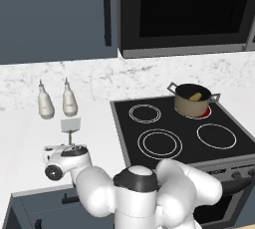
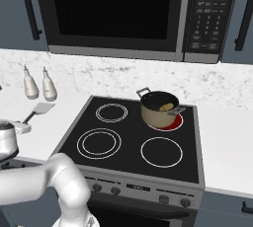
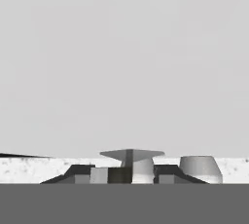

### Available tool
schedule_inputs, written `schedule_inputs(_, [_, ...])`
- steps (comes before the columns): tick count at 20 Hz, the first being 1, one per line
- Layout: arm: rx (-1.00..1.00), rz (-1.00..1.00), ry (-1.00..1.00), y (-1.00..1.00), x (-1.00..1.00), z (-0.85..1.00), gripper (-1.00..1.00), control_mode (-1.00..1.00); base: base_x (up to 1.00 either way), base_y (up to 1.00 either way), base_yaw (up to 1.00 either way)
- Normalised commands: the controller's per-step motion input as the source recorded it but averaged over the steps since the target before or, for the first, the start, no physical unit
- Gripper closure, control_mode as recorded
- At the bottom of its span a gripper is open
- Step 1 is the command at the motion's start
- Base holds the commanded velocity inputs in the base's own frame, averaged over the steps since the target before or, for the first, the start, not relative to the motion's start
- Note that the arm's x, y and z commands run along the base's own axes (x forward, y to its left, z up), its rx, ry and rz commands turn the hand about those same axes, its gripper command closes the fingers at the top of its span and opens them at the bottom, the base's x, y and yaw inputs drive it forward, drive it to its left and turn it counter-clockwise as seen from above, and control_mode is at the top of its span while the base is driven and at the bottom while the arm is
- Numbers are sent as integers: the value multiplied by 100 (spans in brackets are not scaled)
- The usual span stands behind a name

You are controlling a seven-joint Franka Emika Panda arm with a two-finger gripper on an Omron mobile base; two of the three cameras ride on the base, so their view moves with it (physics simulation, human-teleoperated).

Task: Put the avocado and potato in the pot. Retrieve the spatula and lightly stir the vegetables in the pot.

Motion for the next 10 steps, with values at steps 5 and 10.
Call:
schedule_inputs(5, [0,0,-1,-2,-2,4,100,-100,0,0,0])
schedule_inputs(10, [4,0,0,-16,-52,49,100,-100,0,0,0])
